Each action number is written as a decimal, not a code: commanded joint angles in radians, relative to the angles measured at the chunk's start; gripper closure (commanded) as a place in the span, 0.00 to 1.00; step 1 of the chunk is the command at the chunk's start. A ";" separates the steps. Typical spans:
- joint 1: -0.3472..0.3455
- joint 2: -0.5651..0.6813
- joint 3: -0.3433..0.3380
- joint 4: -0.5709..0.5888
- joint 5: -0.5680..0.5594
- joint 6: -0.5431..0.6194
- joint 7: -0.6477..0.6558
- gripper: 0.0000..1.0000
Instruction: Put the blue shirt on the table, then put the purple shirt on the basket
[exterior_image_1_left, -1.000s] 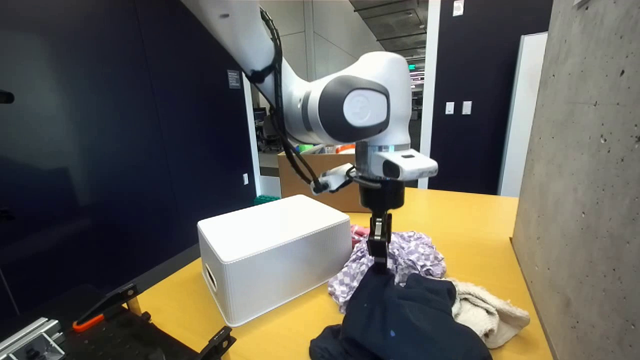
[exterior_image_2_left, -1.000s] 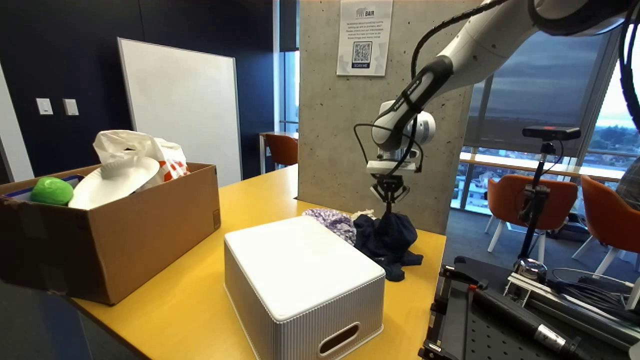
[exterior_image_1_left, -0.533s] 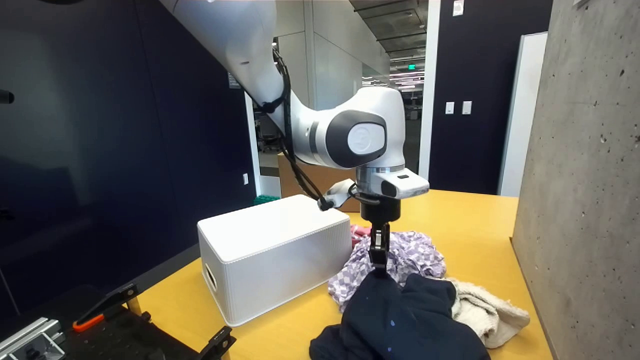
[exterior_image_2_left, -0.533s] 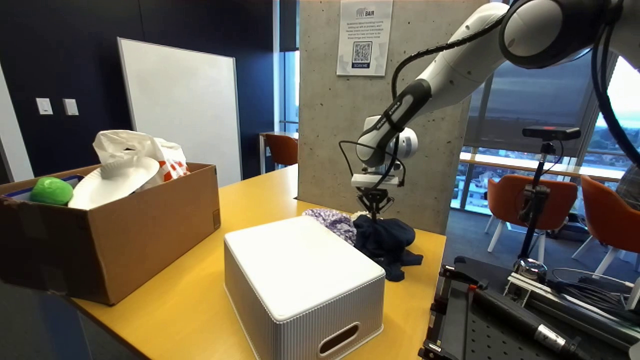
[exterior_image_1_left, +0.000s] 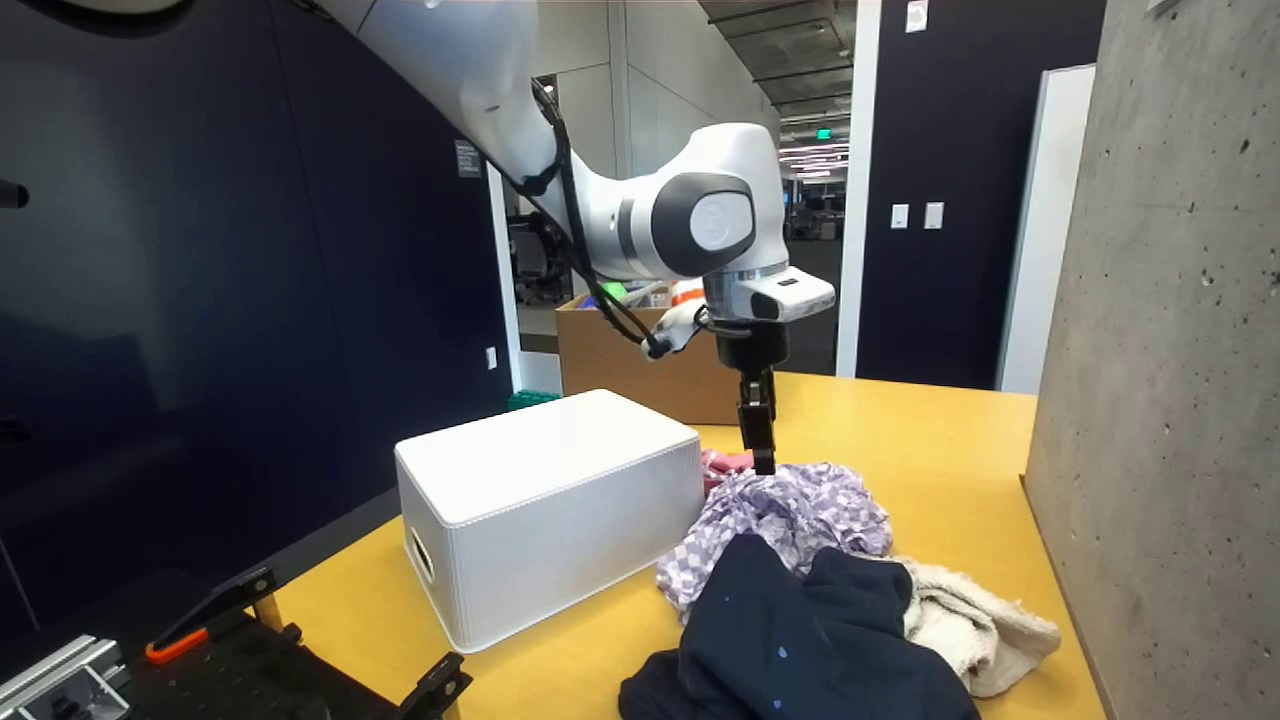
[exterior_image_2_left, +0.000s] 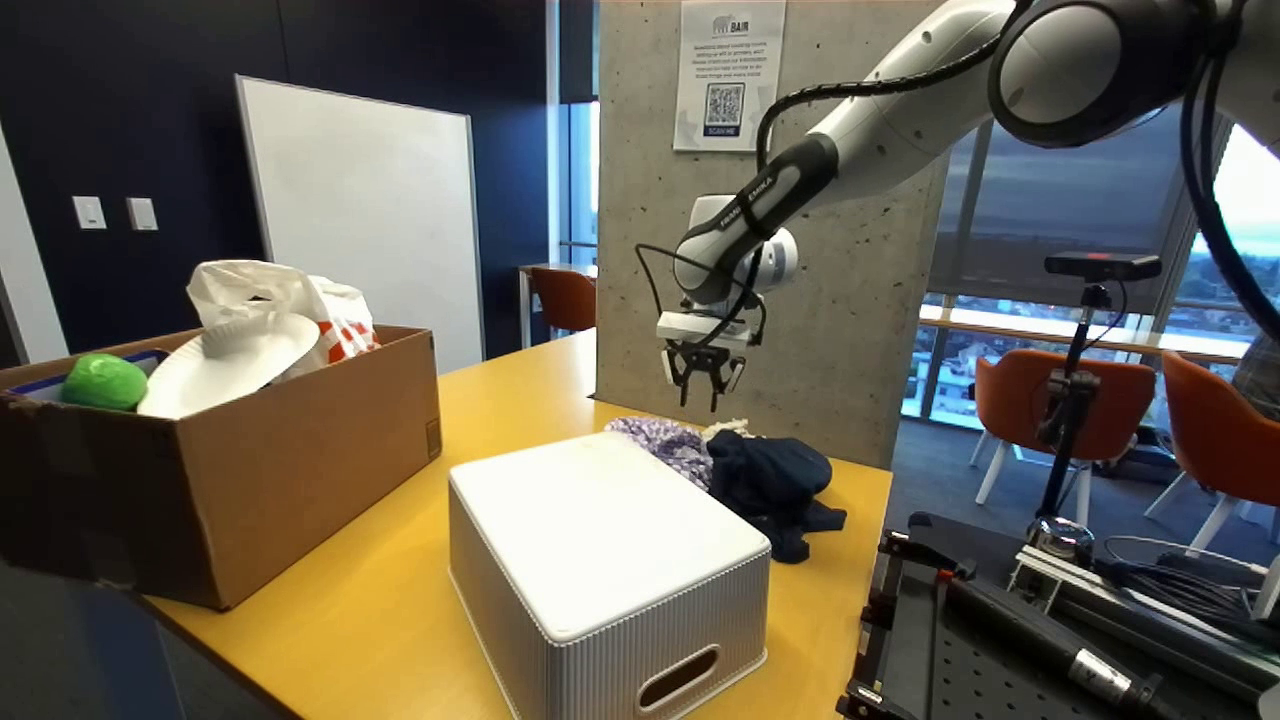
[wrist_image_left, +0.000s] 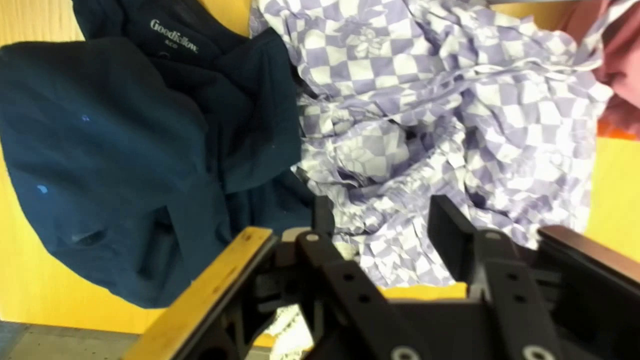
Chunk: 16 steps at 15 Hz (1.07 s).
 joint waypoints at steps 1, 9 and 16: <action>-0.031 0.084 -0.009 0.180 0.005 -0.074 0.015 0.15; -0.034 0.357 0.038 0.564 -0.004 -0.222 0.044 0.00; -0.024 0.398 0.115 0.781 0.013 -0.446 -0.022 0.00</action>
